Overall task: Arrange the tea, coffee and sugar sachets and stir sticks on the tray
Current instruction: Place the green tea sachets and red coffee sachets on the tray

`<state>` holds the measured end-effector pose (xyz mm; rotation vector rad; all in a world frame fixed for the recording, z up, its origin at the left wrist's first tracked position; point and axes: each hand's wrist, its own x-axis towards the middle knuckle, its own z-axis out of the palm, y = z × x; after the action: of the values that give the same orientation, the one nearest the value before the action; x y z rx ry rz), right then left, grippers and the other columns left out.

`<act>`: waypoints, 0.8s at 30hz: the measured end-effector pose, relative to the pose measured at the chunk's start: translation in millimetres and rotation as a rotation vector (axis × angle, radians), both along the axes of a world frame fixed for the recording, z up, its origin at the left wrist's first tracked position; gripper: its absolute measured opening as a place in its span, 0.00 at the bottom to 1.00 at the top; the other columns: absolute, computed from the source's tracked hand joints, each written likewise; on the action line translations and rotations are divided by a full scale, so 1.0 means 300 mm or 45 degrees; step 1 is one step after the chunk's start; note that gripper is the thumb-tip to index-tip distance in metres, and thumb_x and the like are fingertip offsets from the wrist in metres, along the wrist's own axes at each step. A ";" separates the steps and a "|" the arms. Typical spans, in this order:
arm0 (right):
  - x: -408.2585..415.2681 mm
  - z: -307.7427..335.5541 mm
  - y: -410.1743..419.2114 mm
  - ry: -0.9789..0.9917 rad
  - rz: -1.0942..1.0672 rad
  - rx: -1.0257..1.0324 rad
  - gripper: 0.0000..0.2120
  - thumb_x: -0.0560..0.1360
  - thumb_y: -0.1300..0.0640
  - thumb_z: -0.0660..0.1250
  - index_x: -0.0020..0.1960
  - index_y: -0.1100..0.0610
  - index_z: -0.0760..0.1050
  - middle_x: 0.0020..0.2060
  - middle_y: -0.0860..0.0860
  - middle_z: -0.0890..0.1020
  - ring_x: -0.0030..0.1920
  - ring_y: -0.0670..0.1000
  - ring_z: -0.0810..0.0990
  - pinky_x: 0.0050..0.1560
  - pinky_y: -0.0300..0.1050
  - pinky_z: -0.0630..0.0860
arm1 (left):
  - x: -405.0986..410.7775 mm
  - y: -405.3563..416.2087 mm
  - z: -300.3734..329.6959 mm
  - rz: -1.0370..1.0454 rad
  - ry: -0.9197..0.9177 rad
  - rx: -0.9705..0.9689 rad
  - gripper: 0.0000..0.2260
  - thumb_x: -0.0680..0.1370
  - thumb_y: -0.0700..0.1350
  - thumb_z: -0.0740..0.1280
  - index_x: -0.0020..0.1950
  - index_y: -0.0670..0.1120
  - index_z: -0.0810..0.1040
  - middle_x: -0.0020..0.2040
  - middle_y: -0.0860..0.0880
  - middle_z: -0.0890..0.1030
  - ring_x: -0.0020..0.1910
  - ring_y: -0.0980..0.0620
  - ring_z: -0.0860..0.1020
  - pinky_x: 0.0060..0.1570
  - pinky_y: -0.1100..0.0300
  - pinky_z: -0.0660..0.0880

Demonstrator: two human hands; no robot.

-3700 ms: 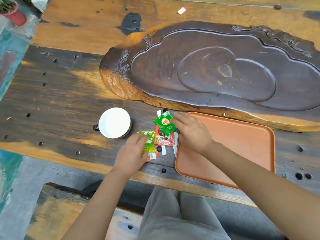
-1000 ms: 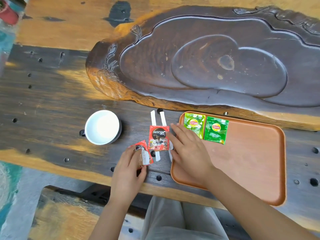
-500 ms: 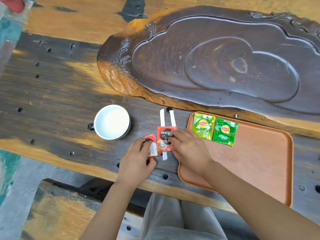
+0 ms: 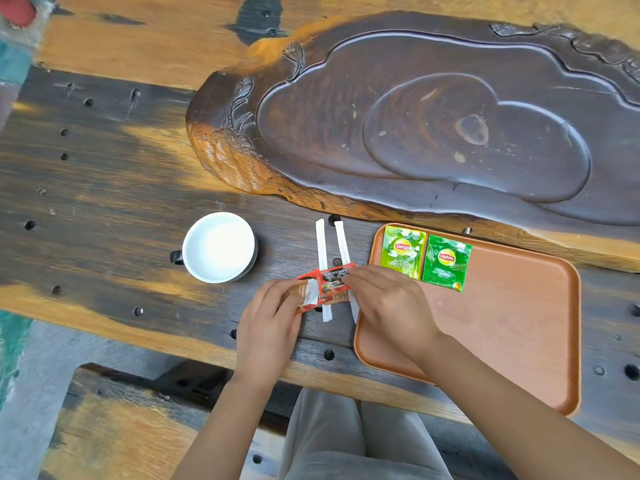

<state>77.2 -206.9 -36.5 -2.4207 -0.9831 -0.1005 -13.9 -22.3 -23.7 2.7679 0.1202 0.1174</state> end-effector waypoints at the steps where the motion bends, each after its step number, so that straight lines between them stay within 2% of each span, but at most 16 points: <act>1: -0.001 0.001 -0.005 0.008 -0.003 0.027 0.11 0.72 0.61 0.64 0.47 0.57 0.84 0.46 0.50 0.86 0.47 0.51 0.85 0.49 0.45 0.81 | -0.006 0.000 0.000 0.014 -0.034 0.006 0.07 0.72 0.39 0.65 0.48 0.42 0.81 0.50 0.45 0.81 0.51 0.49 0.73 0.41 0.56 0.75; 4: -0.008 0.014 -0.017 0.030 -0.028 0.076 0.10 0.70 0.64 0.67 0.49 0.58 0.83 0.46 0.50 0.86 0.48 0.51 0.85 0.50 0.46 0.81 | -0.030 -0.002 0.001 0.032 -0.088 0.012 0.10 0.74 0.40 0.64 0.50 0.43 0.83 0.45 0.46 0.82 0.45 0.50 0.72 0.34 0.58 0.73; 6: -0.013 0.028 -0.021 0.044 -0.044 0.095 0.11 0.71 0.64 0.66 0.50 0.58 0.83 0.47 0.50 0.86 0.48 0.51 0.84 0.51 0.45 0.80 | -0.049 -0.002 0.002 0.033 -0.086 0.020 0.11 0.74 0.40 0.63 0.52 0.43 0.83 0.46 0.46 0.82 0.45 0.51 0.73 0.34 0.58 0.75; 9: -0.022 0.052 -0.034 0.027 -0.068 0.132 0.14 0.77 0.63 0.59 0.51 0.59 0.83 0.48 0.51 0.86 0.49 0.51 0.84 0.55 0.43 0.78 | -0.075 -0.013 0.023 0.023 -0.081 -0.017 0.12 0.75 0.40 0.61 0.54 0.42 0.82 0.49 0.45 0.83 0.49 0.51 0.74 0.39 0.57 0.77; 11: -0.033 0.072 -0.059 0.029 -0.089 0.157 0.17 0.79 0.60 0.54 0.51 0.59 0.82 0.49 0.52 0.85 0.50 0.50 0.84 0.58 0.40 0.74 | -0.092 -0.027 0.047 -0.004 -0.115 -0.068 0.11 0.75 0.39 0.62 0.53 0.42 0.82 0.51 0.45 0.83 0.50 0.51 0.75 0.46 0.61 0.75; 13: -0.052 0.091 -0.100 0.047 -0.133 0.167 0.15 0.78 0.61 0.56 0.52 0.60 0.82 0.51 0.52 0.85 0.52 0.50 0.83 0.60 0.40 0.74 | -0.099 -0.046 0.075 -0.029 -0.176 -0.118 0.11 0.76 0.38 0.62 0.52 0.41 0.82 0.51 0.46 0.83 0.51 0.52 0.76 0.52 0.63 0.74; 17: -0.106 0.107 -0.222 0.069 -0.265 0.148 0.15 0.79 0.61 0.56 0.54 0.61 0.81 0.52 0.53 0.84 0.53 0.50 0.82 0.56 0.44 0.76 | -0.073 -0.117 0.093 -0.178 -0.268 -0.179 0.10 0.75 0.36 0.63 0.52 0.40 0.82 0.53 0.47 0.83 0.55 0.55 0.76 0.62 0.63 0.70; 21: -0.165 0.085 -0.350 0.047 -0.407 0.025 0.13 0.75 0.66 0.61 0.54 0.63 0.81 0.53 0.55 0.83 0.53 0.52 0.82 0.58 0.45 0.75 | 0.004 -0.204 0.034 -0.383 -0.256 -0.235 0.10 0.75 0.37 0.64 0.53 0.40 0.82 0.54 0.46 0.83 0.56 0.52 0.78 0.64 0.62 0.69; 24: -0.205 0.050 -0.411 0.083 -0.439 -0.097 0.14 0.77 0.63 0.58 0.55 0.62 0.81 0.54 0.56 0.83 0.55 0.52 0.81 0.63 0.41 0.70 | 0.047 -0.244 -0.034 -0.504 -0.182 -0.238 0.11 0.74 0.36 0.64 0.53 0.41 0.82 0.54 0.46 0.83 0.55 0.50 0.80 0.62 0.59 0.72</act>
<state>15.8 -330.3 -21.6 -2.6249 -0.5419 -0.1063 0.3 -95.5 -33.8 2.5301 -0.4294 0.1877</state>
